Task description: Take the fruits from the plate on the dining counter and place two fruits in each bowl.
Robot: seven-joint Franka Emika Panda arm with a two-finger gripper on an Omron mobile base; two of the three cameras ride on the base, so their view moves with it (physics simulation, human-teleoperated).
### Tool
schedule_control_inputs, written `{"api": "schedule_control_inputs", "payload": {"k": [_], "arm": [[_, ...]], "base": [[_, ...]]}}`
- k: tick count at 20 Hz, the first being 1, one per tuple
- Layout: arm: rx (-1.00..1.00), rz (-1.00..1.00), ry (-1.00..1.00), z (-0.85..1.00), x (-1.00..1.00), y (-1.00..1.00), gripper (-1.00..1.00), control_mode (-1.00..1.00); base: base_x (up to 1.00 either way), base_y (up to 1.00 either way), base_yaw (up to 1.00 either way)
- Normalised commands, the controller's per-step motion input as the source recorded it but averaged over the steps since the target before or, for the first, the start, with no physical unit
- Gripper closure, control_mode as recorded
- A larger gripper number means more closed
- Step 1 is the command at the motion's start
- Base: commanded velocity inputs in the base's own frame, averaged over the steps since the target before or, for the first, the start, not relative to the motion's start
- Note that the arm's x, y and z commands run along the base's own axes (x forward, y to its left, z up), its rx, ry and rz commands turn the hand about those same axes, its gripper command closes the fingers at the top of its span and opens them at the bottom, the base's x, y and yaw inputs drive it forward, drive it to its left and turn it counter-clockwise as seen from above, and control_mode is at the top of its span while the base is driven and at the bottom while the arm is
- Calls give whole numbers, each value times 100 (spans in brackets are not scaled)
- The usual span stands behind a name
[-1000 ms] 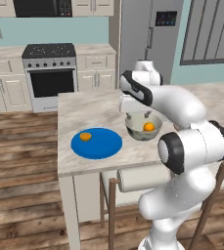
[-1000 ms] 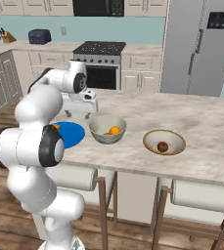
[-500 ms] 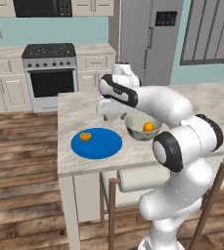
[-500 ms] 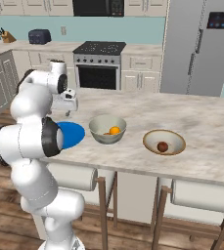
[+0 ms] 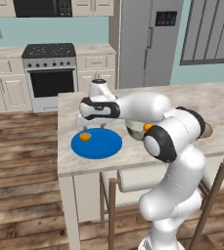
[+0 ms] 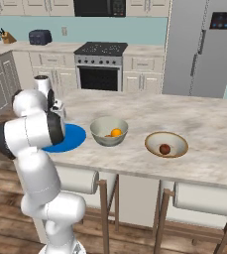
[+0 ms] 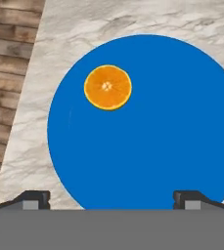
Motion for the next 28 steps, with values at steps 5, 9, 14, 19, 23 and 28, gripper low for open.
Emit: {"api": "schedule_control_inputs", "payload": {"k": [5,9,14,19,23,28], "arm": [[0,0,-4,-22,66,36,-100,-100],[0,0,0,-16,37,2,-100,-100],[0,0,0,-22,34,0,-100,-100],[0,0,3,-34,30,10,-100,-100],[0,0,4,-37,12,1,-100,-100],[0,0,2,-23,13,0,-100,-100]], "base": [[0,0,0],[0,0,0],[0,0,0],[0,0,0],[0,0,0],[0,0,0]]}}
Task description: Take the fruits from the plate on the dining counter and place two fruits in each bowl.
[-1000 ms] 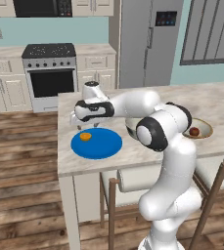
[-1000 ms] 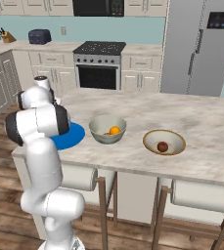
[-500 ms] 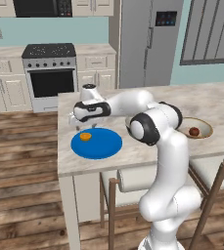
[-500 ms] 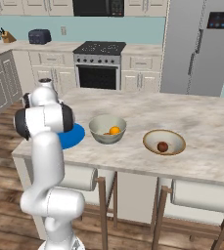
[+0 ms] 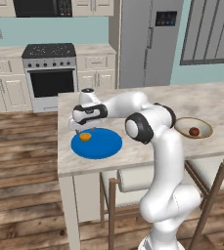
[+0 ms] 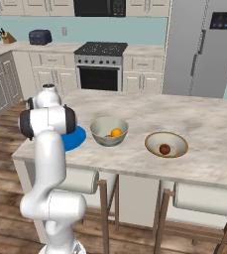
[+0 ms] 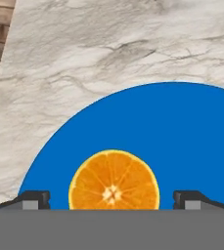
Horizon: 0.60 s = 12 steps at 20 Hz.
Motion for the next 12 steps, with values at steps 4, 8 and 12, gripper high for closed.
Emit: {"api": "schedule_control_inputs", "payload": {"k": [4,8,12], "arm": [[0,0,0,-21,5,0,-100,-100],[0,0,5,-21,4,0,-100,-100],[0,0,6,-11,4,0,-100,-100]], "base": [[0,0,0],[0,0,0],[0,0,0]]}}
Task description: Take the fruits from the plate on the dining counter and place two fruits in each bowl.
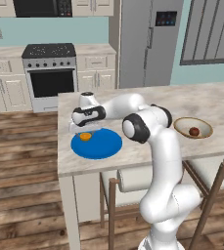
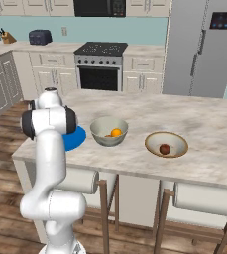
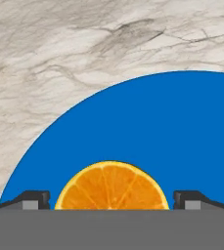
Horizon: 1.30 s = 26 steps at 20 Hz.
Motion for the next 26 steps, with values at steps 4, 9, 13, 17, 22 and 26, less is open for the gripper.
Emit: {"api": "schedule_control_inputs", "payload": {"k": [4,9,13,17,22,26], "arm": [[0,0,6,-9,1,0,-100,-100],[0,0,6,-8,2,0,-100,-100],[0,0,8,-10,0,0,-100,-100],[0,0,7,-9,0,0,100,-100],[0,0,3,0,0,0,100,-100],[0,0,0,0,0,0,100,-100]], "base": [[0,0,0],[0,0,0],[0,0,0],[0,0,0],[0,0,0],[0,0,0]]}}
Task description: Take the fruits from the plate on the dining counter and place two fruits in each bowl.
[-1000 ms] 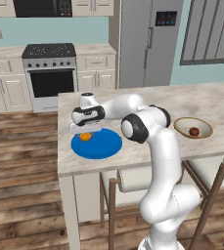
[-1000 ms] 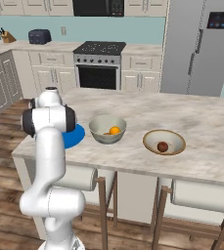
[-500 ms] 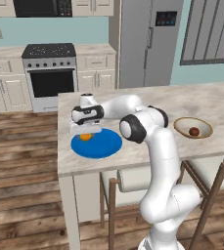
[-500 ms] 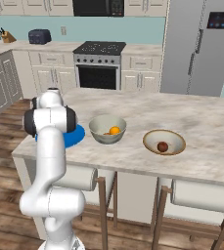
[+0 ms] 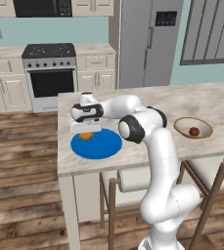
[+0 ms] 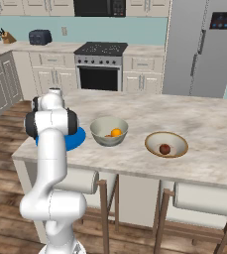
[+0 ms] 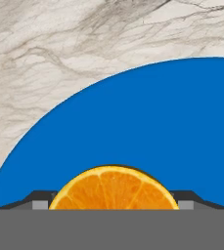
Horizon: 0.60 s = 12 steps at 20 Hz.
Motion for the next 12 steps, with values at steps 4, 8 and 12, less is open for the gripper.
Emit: {"api": "schedule_control_inputs", "payload": {"k": [4,8,12], "arm": [[0,0,0,22,0,-5,100,-100],[-2,0,0,56,-7,-2,100,-100],[-3,0,0,91,-25,-9,100,-100]], "base": [[0,0,0],[0,0,0],[0,0,0]]}}
